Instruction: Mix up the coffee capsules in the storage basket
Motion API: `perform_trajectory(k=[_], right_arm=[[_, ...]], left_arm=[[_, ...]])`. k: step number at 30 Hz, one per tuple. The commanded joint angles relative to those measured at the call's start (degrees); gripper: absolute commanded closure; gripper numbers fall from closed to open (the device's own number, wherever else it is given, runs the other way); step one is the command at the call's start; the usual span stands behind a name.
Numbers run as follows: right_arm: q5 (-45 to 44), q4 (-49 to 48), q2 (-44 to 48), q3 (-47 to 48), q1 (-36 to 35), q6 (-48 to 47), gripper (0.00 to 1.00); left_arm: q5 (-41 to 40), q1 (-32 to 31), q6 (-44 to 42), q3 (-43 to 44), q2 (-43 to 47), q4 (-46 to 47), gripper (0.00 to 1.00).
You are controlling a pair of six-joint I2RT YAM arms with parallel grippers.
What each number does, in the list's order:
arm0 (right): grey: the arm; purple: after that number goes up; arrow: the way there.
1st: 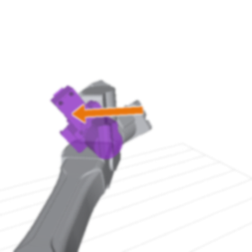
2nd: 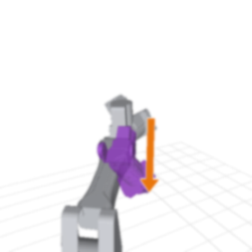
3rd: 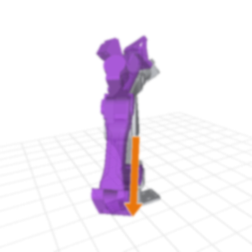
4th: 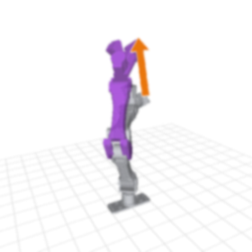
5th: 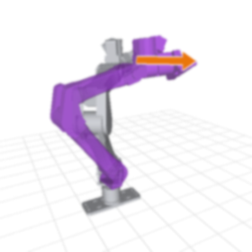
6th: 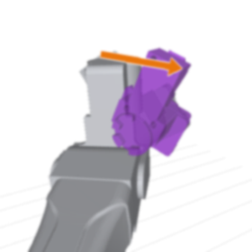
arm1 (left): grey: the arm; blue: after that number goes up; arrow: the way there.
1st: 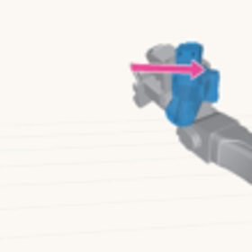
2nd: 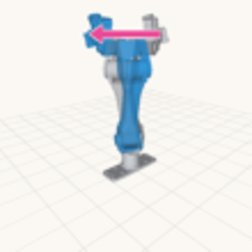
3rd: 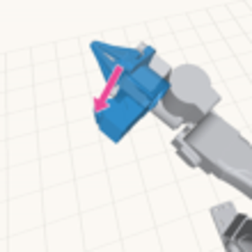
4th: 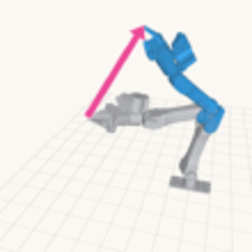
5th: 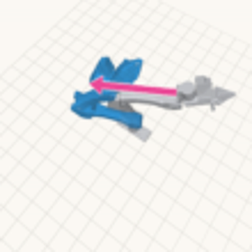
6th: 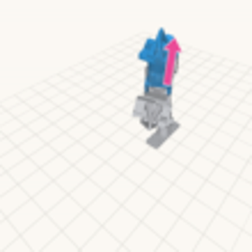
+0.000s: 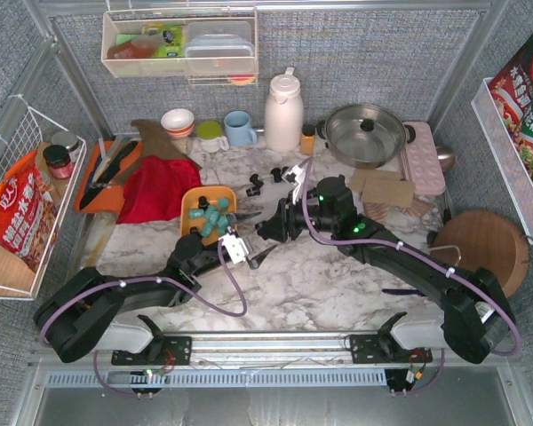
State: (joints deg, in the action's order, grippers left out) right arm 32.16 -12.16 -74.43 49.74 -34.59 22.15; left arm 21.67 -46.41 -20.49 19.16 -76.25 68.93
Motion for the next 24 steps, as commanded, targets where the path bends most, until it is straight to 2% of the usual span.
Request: perform_trajectory(k=[1, 5, 10, 11, 18, 21, 24], right_arm=[[0.14, 0.64, 0.86, -0.33, -0.3, -0.98, 0.62], [-0.46, 0.11, 0.72, -0.75, -0.96, 0.35, 0.62], [-0.93, -2.12, -0.46, -1.28, -2.07, 2.22, 0.62], [-1.0, -2.54, -0.67, -1.3, -2.26, 2.47, 0.62], [-1.03, -2.66, -0.79, -1.13, -2.54, 3.17, 0.59], [-1.32, -1.37, -0.1, -0.96, -2.54, 2.44, 0.54], [-3.31, 5.03, 1.35, 0.54, -2.49, -0.79, 0.42]], left_arm=[[-2.01, -0.46, -3.64, -1.08, 1.02, 4.41, 0.01], [-0.47, -1.31, -5.39, -1.77, 1.44, 5.46, 0.02], [-0.13, -2.22, -6.49, -2.15, 1.45, 5.69, 0.1], [-0.46, -2.4, -6.69, -2.23, 1.52, 5.76, 0.13], [-1.06, -2.72, -8.13, -2.01, 2.83, 3.29, 0.51], [-2.08, -2.76, -8.81, -1.51, 2.79, 1.44, 0.57], [-3.66, -2.76, -8.4, -1.49, 2.63, 1.47, 0.6]])
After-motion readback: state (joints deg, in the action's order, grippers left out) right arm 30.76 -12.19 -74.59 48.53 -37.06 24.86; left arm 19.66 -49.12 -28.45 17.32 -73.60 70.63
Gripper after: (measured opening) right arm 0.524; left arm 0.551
